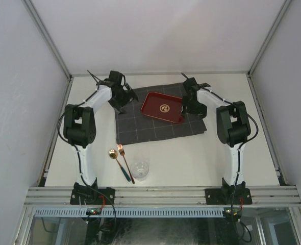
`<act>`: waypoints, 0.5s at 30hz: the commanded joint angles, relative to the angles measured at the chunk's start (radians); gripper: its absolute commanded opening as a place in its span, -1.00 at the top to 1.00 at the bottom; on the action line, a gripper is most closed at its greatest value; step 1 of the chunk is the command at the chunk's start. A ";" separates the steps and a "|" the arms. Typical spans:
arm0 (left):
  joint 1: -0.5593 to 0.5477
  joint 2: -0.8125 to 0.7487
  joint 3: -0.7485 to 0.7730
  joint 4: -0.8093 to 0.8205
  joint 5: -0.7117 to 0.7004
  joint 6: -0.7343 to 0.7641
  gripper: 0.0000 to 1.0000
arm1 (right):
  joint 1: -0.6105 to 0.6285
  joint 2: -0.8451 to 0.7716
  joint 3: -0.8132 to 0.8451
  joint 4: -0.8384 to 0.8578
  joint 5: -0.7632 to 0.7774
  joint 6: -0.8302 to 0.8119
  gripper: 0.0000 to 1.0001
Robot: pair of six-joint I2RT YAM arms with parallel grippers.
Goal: Set the dinner table for one person
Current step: Adjust the napkin at the center of the board.
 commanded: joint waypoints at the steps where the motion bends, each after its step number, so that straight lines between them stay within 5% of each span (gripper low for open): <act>1: 0.005 0.028 0.043 -0.153 0.015 0.104 -0.99 | -0.001 0.011 0.024 0.005 -0.001 -0.008 -0.64; 15: 0.028 0.004 -0.014 -0.151 0.029 0.133 -1.00 | -0.006 -0.015 -0.121 0.075 -0.050 0.013 -0.73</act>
